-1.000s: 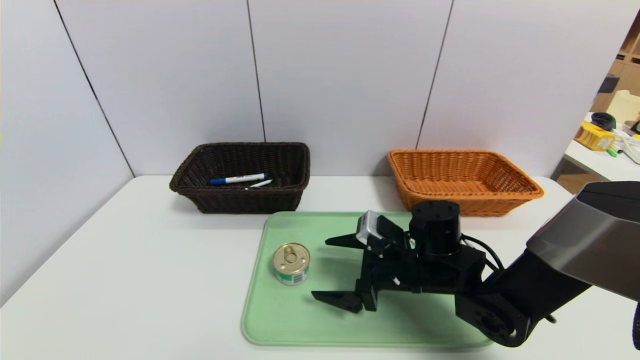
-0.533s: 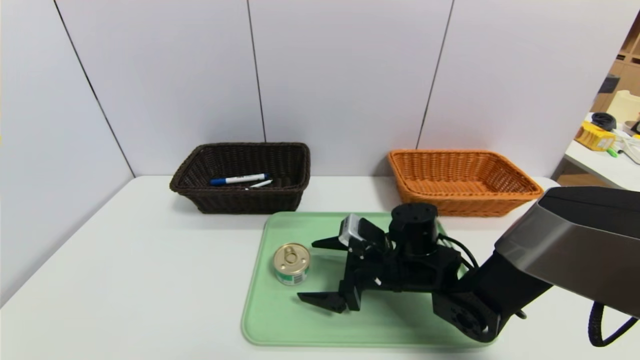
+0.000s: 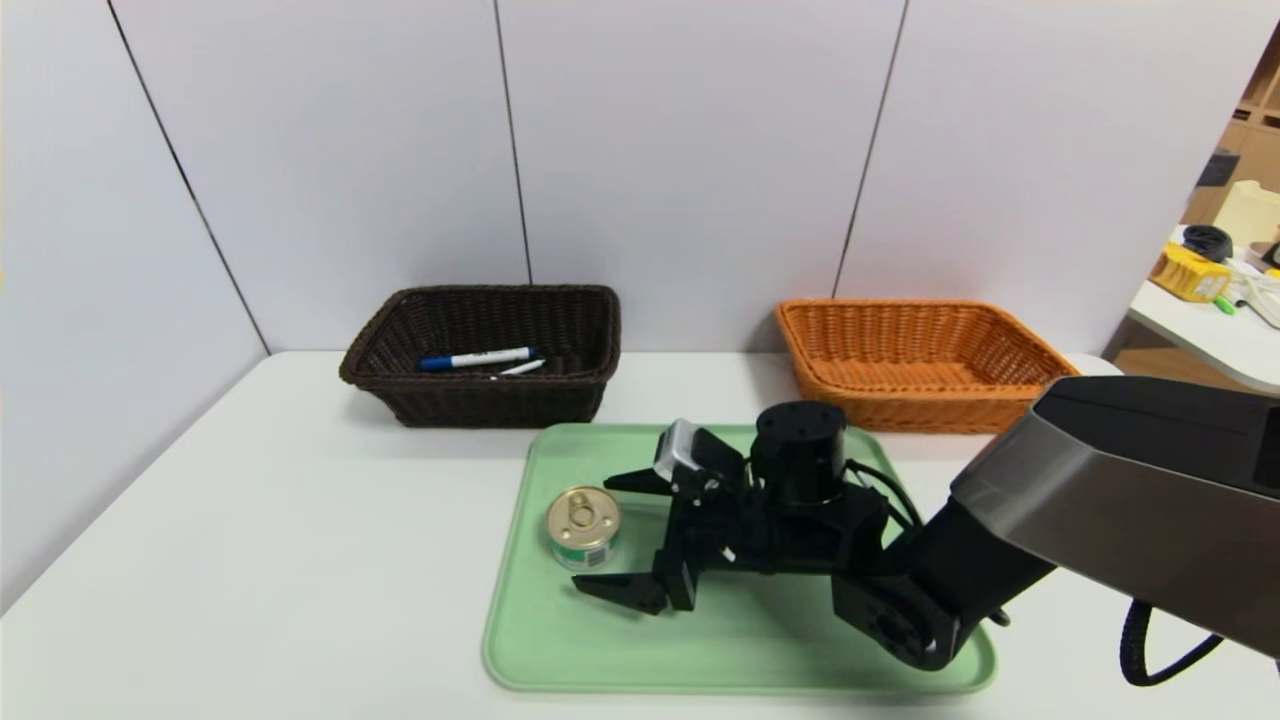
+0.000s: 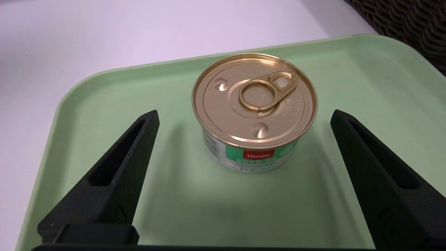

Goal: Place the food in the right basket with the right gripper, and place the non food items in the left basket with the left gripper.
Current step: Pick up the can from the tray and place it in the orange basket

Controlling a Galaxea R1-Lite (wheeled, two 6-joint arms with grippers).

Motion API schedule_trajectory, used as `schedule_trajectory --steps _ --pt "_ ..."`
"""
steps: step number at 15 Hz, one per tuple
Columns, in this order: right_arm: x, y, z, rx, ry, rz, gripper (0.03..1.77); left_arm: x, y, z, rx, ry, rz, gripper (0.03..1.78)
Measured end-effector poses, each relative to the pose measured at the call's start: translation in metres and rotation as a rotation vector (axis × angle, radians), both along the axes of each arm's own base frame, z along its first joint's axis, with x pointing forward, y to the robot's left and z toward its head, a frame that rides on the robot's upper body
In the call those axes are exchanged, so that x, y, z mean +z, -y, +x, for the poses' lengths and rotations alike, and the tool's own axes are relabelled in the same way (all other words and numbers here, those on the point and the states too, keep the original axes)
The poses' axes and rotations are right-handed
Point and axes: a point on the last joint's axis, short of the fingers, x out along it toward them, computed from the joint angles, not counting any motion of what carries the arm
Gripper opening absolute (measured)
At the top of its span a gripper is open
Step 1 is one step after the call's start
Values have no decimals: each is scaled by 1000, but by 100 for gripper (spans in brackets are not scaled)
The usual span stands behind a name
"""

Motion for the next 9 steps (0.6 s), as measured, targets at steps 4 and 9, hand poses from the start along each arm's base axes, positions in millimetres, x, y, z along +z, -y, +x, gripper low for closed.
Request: schedule_trajectory --steps 4,9 --pt "-3 -6 4 -1 -22 9 170 0 0 0 0 0 0 169" --pt "-7 -13 5 9 -31 13 170 0 0 0 0 0 0 169"
